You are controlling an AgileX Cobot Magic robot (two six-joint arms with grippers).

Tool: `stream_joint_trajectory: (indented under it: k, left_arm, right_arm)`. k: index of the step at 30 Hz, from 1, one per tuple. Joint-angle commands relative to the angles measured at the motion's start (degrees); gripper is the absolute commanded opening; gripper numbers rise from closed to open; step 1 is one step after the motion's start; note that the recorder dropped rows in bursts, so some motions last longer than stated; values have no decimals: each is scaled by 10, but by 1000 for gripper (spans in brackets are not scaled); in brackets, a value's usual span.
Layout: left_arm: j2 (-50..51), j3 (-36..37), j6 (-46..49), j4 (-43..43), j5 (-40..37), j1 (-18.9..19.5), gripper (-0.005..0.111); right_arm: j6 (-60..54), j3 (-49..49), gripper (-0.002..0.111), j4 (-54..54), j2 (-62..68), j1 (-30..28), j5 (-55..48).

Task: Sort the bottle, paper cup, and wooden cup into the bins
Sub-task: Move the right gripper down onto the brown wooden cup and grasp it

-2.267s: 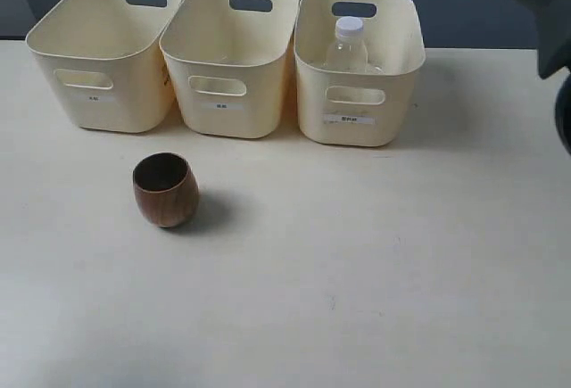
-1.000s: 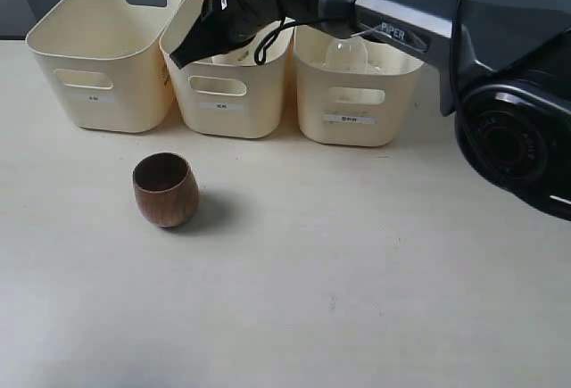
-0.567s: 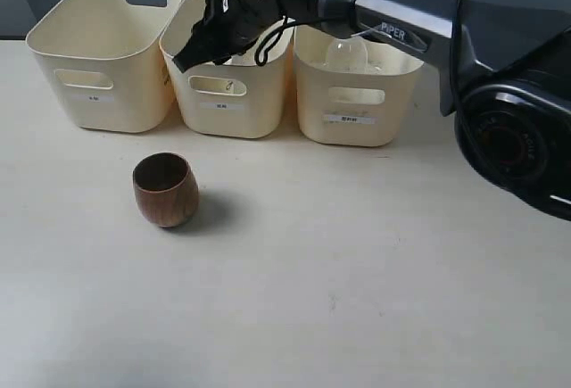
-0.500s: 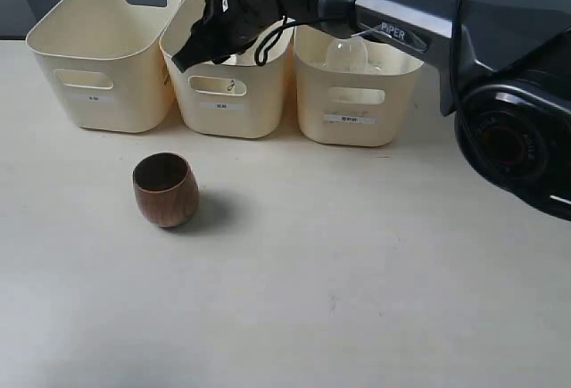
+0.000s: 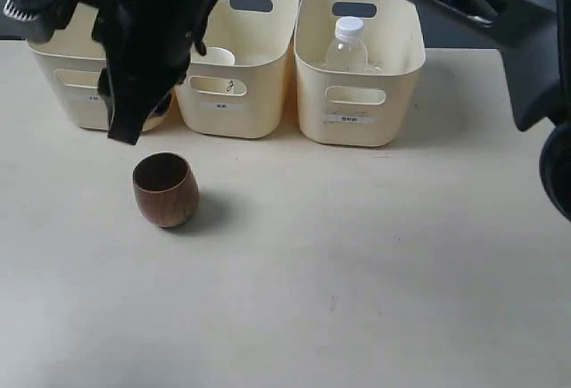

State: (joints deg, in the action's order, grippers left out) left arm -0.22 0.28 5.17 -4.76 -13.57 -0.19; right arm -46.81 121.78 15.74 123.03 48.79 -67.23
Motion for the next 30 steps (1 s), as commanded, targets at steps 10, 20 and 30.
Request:
stream_joint_trajectory:
  k: [10, 20, 30]
  left_arm:
    - [2, -3, -1, 1, 3, 0, 0]
    - [2, -3, -1, 1, 3, 0, 0]
    - [2, -3, -1, 1, 3, 0, 0]
  right_arm:
    - [-13, -1, 39, -61, 76, 9, -27]
    - [-10, -1, 39, -45, 113, 9, -27]
    - [-10, -1, 39, -13, 118, 9, -7]
